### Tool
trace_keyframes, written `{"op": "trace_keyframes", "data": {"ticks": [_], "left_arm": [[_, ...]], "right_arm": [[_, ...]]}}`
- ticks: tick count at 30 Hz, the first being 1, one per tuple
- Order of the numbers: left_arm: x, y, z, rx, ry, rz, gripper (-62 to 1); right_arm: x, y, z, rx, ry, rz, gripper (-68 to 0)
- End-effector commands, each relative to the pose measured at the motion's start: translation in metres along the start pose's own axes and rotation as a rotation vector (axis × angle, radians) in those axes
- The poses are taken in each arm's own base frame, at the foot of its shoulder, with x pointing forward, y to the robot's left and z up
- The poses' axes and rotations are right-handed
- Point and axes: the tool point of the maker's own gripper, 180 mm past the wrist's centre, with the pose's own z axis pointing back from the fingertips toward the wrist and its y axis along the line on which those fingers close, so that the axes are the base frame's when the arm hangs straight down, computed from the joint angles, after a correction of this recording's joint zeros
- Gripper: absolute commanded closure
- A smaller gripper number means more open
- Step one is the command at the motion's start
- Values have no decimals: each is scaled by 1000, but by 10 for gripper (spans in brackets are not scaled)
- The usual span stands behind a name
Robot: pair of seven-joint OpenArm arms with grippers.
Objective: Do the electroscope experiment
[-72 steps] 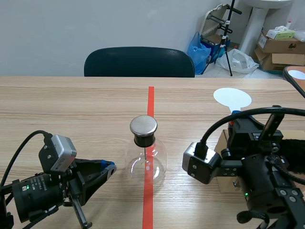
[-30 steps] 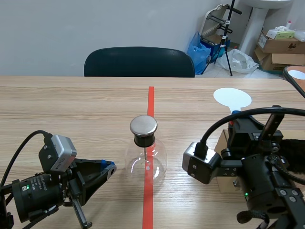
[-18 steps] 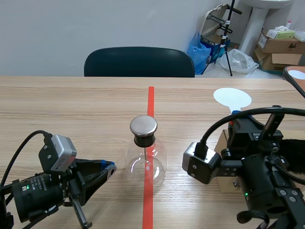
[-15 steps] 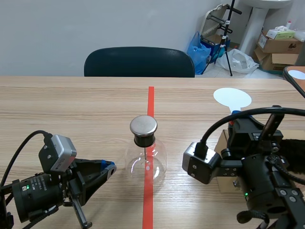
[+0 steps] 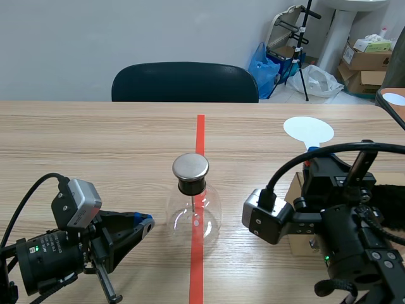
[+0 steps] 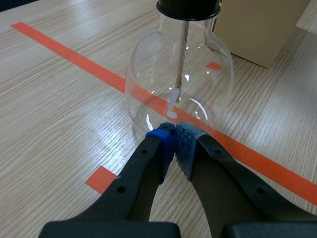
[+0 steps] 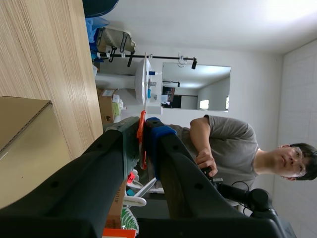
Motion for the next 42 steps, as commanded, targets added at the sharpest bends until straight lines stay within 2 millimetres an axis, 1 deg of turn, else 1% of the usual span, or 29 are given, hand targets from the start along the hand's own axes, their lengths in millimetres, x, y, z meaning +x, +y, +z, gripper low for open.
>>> {"op": "trace_keyframes", "data": {"ticks": [1,15,22,25,29,33,42], "left_arm": [[12,1,-3,3,-42,0,-36],[12,1,-3,3,-42,0,-36],[12,1,-3,3,-42,0,-36],[12,1,-3,3,-42,0,-36],[12,1,-3,3,-43,0,-36],[12,1,-3,2,-42,0,-36],[11,1,-3,2,-42,1,-36]], "right_arm": [[-1,-11,-4,-38,-1,-5,-13],[0,-11,-4,-38,-4,-6,-13],[5,-11,-4,-38,-33,-6,-13],[8,-12,-3,-48,-46,-38,-13],[3,-13,4,-54,-51,-48,-13],[-5,-15,14,-70,-60,-35,-13],[-27,-40,40,-195,-117,6,-13]]}}
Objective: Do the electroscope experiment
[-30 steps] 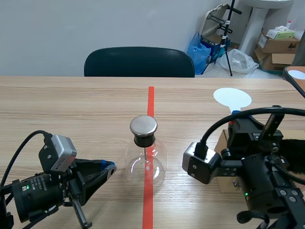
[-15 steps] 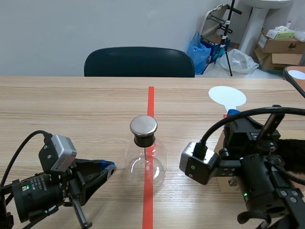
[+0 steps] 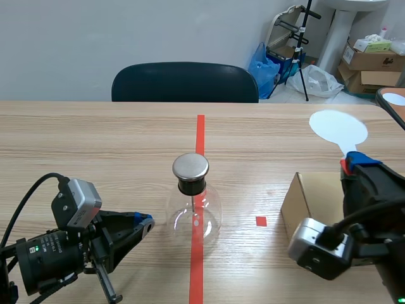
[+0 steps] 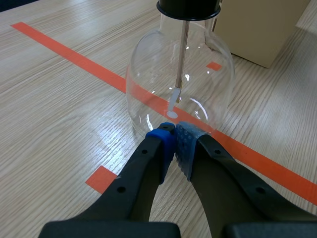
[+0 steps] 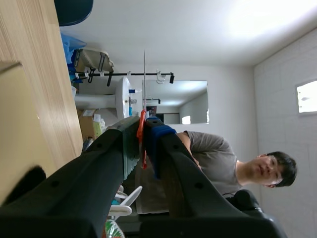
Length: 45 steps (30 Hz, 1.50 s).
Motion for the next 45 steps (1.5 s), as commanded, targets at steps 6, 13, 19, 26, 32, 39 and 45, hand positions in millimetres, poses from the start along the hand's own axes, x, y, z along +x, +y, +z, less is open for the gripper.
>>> {"op": "trace_keyframes", "data": {"ticks": [6,13,19,26,32,39,45], "left_arm": [[16,-7,7,-8,-87,9,-36],[23,-26,30,-47,-121,10,-36],[27,-41,46,-82,-109,-1,-36],[39,-48,67,-84,-103,-29,-36],[51,-53,85,-83,-92,-59,-174],[78,-59,107,-87,-156,-78,-554],[94,-63,128,-65,-199,-76,-623]], "right_arm": [[-22,-15,13,-51,26,-7,-13],[-50,-17,25,-48,130,15,-13],[-67,-5,42,-6,173,33,-13],[-75,19,64,59,160,2,-18],[-84,29,72,87,170,10,-18],[-99,41,74,102,193,22,-18],[-95,52,74,119,164,9,-18]]}}
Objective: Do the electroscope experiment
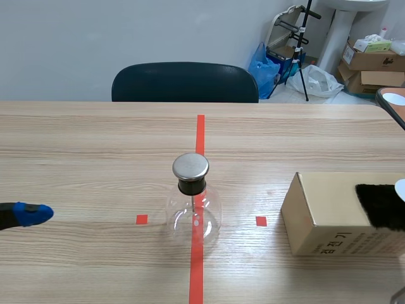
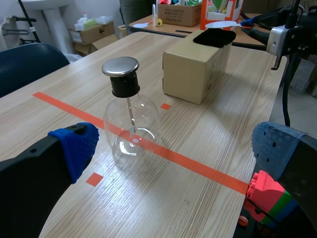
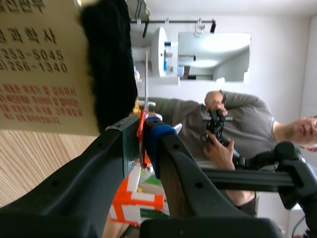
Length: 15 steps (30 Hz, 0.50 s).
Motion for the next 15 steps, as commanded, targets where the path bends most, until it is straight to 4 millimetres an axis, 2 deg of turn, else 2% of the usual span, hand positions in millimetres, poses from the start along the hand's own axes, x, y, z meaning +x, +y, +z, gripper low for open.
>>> {"op": "trace_keyframes", "data": {"ticks": [1,8,15], "left_arm": [[11,-4,2,-6,-33,8,-623],[23,-9,7,-47,-17,-24,-623],[24,-10,12,-61,6,-19,-623]], "right_arm": [[-1,-10,-2,-52,-11,40,-18],[6,10,7,5,-39,26,-18],[9,16,10,26,-20,25,-18]]}}
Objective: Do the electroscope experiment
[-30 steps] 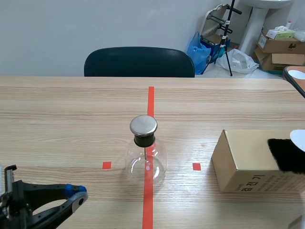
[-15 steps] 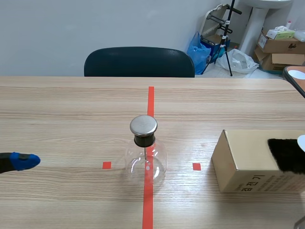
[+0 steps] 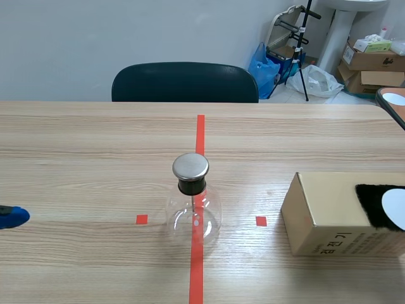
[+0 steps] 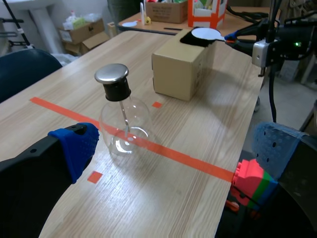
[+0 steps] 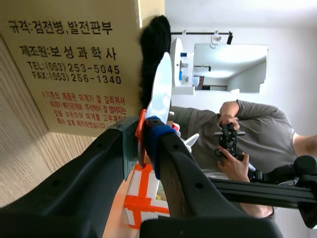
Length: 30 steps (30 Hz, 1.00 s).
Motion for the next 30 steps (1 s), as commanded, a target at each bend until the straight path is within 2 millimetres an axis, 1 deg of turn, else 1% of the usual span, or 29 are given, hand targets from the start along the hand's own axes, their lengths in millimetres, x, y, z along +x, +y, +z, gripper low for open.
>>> {"op": "trace_keyframes", "data": {"ticks": [1,6,9,15,16,17,20,21,22,23,26,27,28,30], "left_arm": [[6,-1,-2,3,-30,7,-623],[7,-1,-2,3,-31,7,-623],[7,-1,-2,3,-31,7,-623],[7,-1,-2,3,-31,7,-623],[7,-1,-2,3,-31,7,-623],[7,-1,-2,3,-31,8,-623],[7,-1,-2,3,-31,8,-623],[7,-1,-2,3,-31,8,-623],[7,-1,-2,3,-31,8,-623],[7,-1,-2,3,-31,8,-623],[7,-1,-2,3,-31,8,-623],[7,-1,-2,3,-31,8,-623],[7,-1,-2,3,-31,8,-623],[7,-1,-2,3,-31,8,-623]], "right_arm": [[-1,-9,0,-43,7,41,-18],[3,8,7,12,-4,40,-18],[3,10,8,18,-14,43,-18],[27,10,9,17,-155,43,-18],[27,10,9,17,-152,42,-18],[22,10,8,16,-124,41,-18],[-3,8,7,15,18,45,-17],[-8,8,7,15,42,48,-17],[-8,8,7,15,38,50,-18],[-2,8,7,15,3,52,-18],[26,9,9,18,-151,49,-18],[30,9,9,18,-173,47,-17],[29,8,9,15,-166,45,-18],[11,3,6,-4,-63,43,-17]]}}
